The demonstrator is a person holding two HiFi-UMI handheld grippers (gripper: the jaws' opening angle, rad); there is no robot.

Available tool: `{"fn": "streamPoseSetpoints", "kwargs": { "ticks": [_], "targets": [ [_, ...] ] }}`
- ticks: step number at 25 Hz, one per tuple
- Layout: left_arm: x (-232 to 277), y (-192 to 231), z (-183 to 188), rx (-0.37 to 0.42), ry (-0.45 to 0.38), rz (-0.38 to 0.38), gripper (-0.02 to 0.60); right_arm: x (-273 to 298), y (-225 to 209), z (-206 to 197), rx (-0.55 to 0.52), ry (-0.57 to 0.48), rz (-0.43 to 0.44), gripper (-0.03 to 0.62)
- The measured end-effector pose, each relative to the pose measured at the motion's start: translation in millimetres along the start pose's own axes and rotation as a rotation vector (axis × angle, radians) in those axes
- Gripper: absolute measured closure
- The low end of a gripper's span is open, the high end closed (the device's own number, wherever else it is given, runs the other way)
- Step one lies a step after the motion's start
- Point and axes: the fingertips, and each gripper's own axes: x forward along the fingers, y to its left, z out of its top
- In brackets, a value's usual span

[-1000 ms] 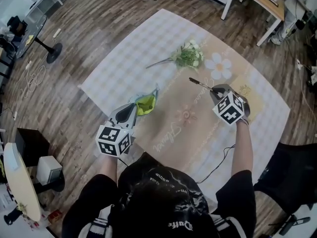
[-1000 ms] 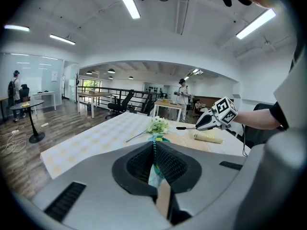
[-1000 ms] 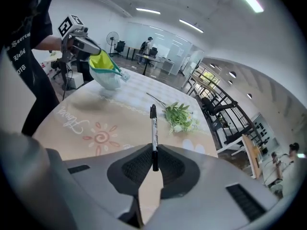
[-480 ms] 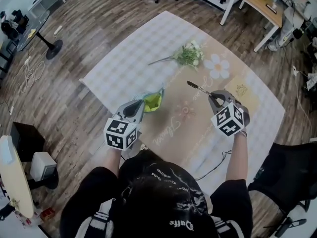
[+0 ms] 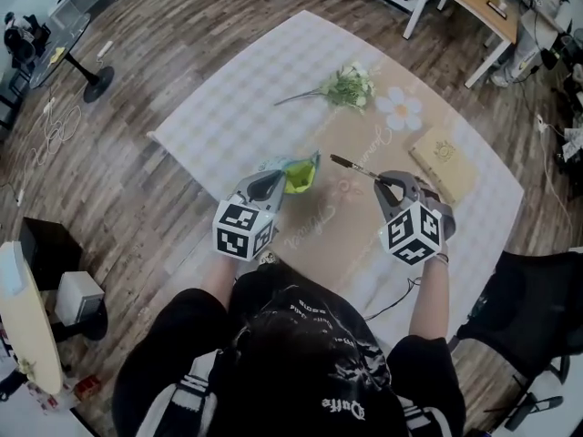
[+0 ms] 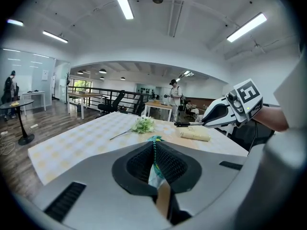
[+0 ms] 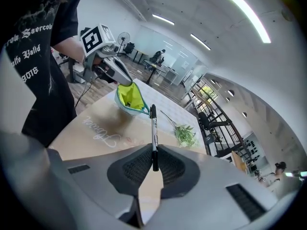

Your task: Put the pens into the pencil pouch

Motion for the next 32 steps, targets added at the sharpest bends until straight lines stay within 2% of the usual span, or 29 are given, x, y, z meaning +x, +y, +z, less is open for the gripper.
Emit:
{"fn": "streamPoseSetpoints", "kwargs": {
  "ticks": [5, 14, 22, 26, 32],
  "targets": [
    [-34.2, 9.5, -21.9, 0.011, 0.002, -0.027, 0.552, -9.4, 53.3, 39.7, -0.017, 0.005, 0.017, 0.548],
    [-37.1, -17.5, -44.0, 0.033, 0.001, -0.054, 0.552, -6.4, 110.8, 34.2, -0.044, 0.025, 0.087, 0.548],
    [-41.0, -30.3, -52.8, 0.056, 0.014, -0.089, 0.551, 8.5, 132.5, 43.4, -0.046, 0.07, 0.102, 0.546],
    [-42.9, -37.5, -56.5, 0.073, 0.021, -0.108, 0.552, 14.6, 137.5, 44.4, -0.057, 0.109, 0.081, 0.547],
    [-44.9, -46.6, -62.5, 0.085, 0.033, -0.147, 0.551, 25.2, 147.5, 48.0, -0.001, 0.152, 0.077, 0.546]
  ]
}}
